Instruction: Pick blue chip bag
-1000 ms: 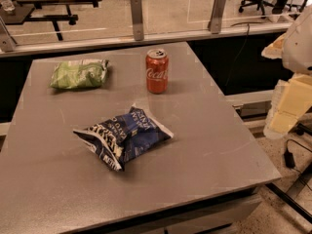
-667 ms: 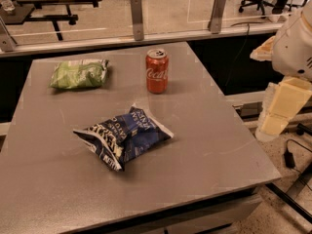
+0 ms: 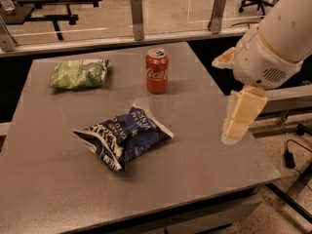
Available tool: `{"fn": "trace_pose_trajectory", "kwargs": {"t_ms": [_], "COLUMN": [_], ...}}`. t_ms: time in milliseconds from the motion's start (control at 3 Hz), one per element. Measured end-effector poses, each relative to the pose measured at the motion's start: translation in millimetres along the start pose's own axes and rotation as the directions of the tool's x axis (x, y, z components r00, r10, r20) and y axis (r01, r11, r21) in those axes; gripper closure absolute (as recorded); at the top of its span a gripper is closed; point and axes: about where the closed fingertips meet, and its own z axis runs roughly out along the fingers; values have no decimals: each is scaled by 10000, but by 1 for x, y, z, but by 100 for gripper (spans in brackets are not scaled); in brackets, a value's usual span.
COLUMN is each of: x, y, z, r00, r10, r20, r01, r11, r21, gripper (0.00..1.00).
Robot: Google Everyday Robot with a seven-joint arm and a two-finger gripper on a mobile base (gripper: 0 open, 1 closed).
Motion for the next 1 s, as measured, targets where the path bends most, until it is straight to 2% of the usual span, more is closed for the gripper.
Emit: {"fn": "trace_pose_trajectory", "kwargs": {"t_ms": [333,667,1000], "x": [-24,-53,-66], "y": [2,9,12], "z": [19,48,63], "r00": [9968,9849,9769], "r10": [-519,-1136,-1388], "r20": [605,1303,1622], "r01": [533,1219,1523], "r11": [9983,9909,9856], "r21": [-227,-574,-736], "gripper": [0,0,0]}}
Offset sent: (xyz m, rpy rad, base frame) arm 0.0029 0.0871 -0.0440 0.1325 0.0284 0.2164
